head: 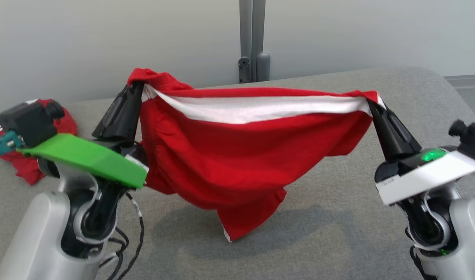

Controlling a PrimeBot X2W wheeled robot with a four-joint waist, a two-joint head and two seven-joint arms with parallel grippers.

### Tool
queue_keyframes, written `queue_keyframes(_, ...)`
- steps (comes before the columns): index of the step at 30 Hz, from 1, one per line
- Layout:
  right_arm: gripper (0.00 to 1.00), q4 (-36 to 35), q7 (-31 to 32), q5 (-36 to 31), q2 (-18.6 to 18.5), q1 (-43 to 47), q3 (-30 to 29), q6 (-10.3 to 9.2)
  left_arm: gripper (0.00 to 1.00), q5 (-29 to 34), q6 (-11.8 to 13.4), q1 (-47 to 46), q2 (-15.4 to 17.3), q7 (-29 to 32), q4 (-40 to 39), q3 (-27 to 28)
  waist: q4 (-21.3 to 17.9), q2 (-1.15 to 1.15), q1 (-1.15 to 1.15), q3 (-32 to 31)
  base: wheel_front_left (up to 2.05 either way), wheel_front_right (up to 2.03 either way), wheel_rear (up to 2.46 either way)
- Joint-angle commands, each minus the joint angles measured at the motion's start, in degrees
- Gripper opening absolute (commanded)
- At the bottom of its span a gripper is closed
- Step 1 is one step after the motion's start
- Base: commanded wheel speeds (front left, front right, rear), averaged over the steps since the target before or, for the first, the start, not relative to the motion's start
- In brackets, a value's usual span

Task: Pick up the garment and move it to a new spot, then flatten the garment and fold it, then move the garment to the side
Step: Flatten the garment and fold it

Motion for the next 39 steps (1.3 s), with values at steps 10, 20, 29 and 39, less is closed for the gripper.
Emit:
queue_keyframes(10,0.0,25.21,-3.48,-1.8,4.84,-38.74,-0.11,0.01,0.0,1.98,2.39,-34.07,-1.55,3.62,27.06,2.72,-4.78,0.0,0.0,13.81,0.0,0.0,0.0)
queue_keyframes(20,0.0,46.19,-13.72,-1.78,8.24,-58.55,1.84,-0.02,0.0,5.94,-3.51,-51.91,-3.29,-4.51,47.01,2.48,-7.31,0.0,0.0,25.51,0.0,0.0,0.0)
queue_keyframes(29,0.0,54.7,-16.38,8.91,8.28,-50.08,14.8,0.01,0.0,2.81,-8.85,-41.03,-6.07,-8.51,59.34,1.91,-6.95,0.0,0.0,29.93,0.0,0.0,0.0)
queue_keyframes(39,0.0,51.31,-18.83,17.74,4.56,-41.59,19.16,0.01,0.0,1.23,-12.51,-31.0,-7.21,-9.7,58.1,0.86,-4.4,0.0,0.0,27.38,0.0,0.0,0.0)
